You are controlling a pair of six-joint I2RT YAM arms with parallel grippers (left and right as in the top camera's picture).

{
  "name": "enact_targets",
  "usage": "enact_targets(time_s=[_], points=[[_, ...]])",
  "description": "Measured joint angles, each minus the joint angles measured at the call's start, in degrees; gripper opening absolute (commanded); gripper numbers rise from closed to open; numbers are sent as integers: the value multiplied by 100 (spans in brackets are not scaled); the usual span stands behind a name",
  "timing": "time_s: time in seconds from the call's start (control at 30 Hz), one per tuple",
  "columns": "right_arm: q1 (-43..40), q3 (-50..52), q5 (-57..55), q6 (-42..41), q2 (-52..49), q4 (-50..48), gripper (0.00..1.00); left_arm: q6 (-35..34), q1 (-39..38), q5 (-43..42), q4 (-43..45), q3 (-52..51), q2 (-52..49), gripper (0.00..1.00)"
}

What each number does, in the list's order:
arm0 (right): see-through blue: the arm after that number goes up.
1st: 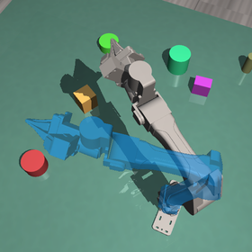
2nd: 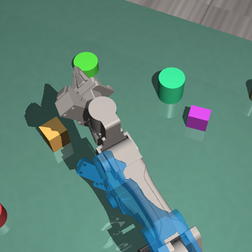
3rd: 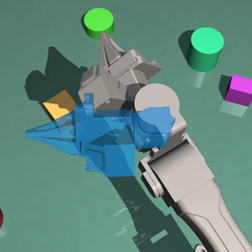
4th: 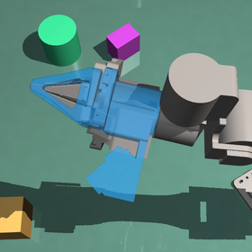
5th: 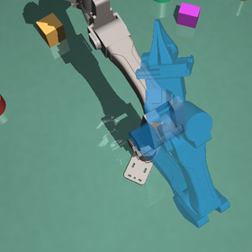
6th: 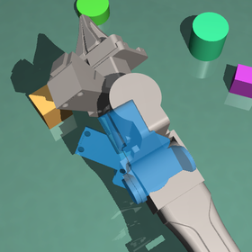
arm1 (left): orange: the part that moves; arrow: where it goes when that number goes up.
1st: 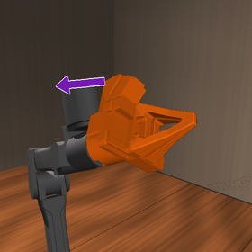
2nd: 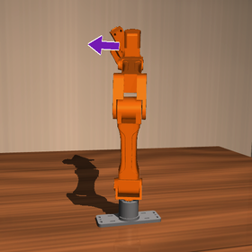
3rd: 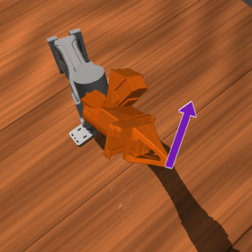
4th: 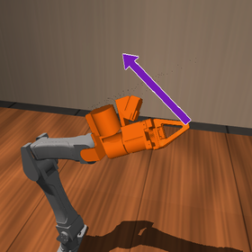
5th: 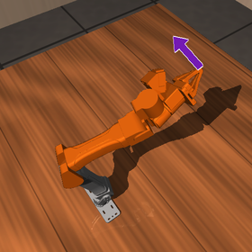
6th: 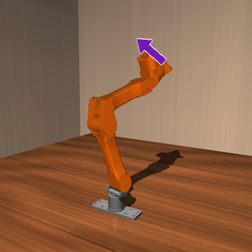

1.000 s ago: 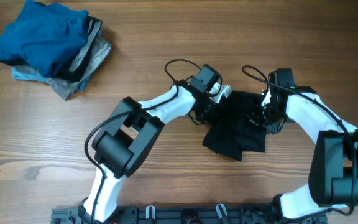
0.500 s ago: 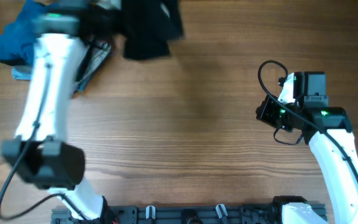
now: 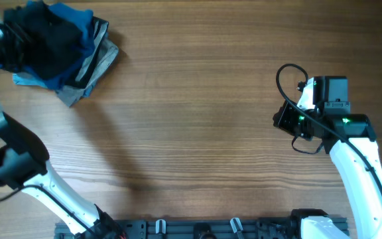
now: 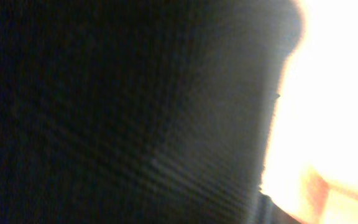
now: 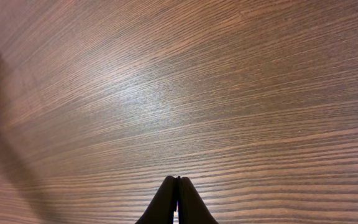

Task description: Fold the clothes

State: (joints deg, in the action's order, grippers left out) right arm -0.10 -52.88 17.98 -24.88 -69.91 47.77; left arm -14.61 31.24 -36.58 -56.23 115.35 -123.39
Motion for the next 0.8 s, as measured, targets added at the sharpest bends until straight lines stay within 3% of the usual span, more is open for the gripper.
enact_targets(time_s=[0.17, 0.37, 0.67, 0.73, 0.8], points=[[0, 0, 0, -37, 0, -2, 4, -212, 129, -212, -96, 2, -87, 98], [0, 0, 0, -22, 0, -87, 4, -208, 140, -293, -83, 249, 496, 100], [0, -2, 0, 149, 0, -151, 4, 393, -332, -140, -415, 732, 2695, 100], [0, 0, 0, 227, 0, -140, 4, 498, -400, -4, -640, 758, 2774, 90], [0, 0, 0, 275, 0, -98, 4, 636, -431, 125, -1043, 754, 2680, 61]])
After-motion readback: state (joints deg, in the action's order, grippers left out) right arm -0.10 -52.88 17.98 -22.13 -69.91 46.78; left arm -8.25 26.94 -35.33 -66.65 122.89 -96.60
